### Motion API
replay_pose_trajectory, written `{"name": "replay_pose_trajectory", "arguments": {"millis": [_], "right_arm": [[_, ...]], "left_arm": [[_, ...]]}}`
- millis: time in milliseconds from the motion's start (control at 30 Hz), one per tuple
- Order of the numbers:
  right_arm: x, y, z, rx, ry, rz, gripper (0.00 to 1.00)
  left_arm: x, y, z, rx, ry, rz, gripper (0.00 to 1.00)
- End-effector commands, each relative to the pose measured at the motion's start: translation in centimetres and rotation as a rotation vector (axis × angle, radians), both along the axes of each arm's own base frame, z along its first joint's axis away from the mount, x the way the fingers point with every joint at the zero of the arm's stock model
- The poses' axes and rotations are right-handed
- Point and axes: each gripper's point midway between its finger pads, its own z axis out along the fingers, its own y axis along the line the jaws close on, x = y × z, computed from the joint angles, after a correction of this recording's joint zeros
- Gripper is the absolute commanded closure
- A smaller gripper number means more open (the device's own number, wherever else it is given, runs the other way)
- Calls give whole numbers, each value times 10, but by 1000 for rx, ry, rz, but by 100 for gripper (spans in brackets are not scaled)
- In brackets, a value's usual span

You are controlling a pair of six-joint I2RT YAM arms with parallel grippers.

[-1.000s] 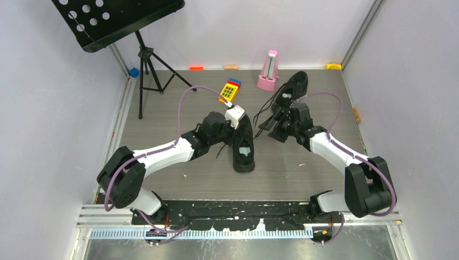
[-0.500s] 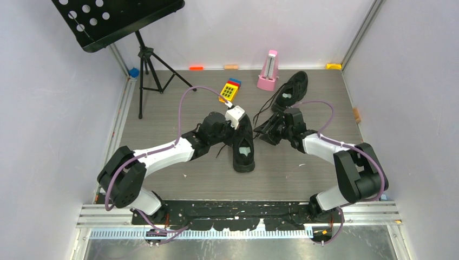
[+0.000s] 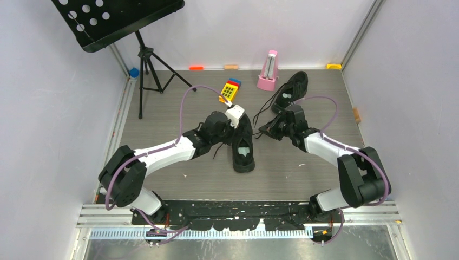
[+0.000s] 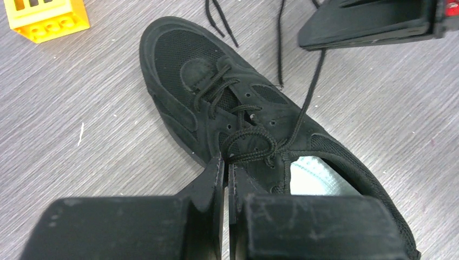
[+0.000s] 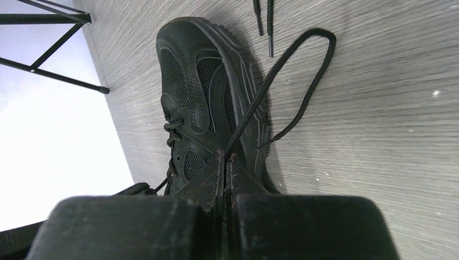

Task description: Tie the shoes

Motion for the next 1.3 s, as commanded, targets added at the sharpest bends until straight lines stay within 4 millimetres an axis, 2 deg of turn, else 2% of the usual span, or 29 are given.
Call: {"name": "replay_pose_trajectory", "arguments": {"millis": [0,133,433,567,767,1267], "right_arm": [[7,-19,23,-143,-82,-26,100],[5,-19,22,-149,-78,-6,100],[7,41,86,158,-288,248,100],[6,57,101,239,-300,325,99],[5,70,105,286,-301,374,96],[-4,74,91,312,-264,408,61]], "left_arm": [[15,9,10,38,-25,95,100],[12,3,8,28,-11,69,100],[9,-8,23,-2,-39,2,100],[9,-13,22,17,-40,-19,100],[7,-21,24,44,-31,-44,100],[10,-28,22,76,10,-28,100]]}}
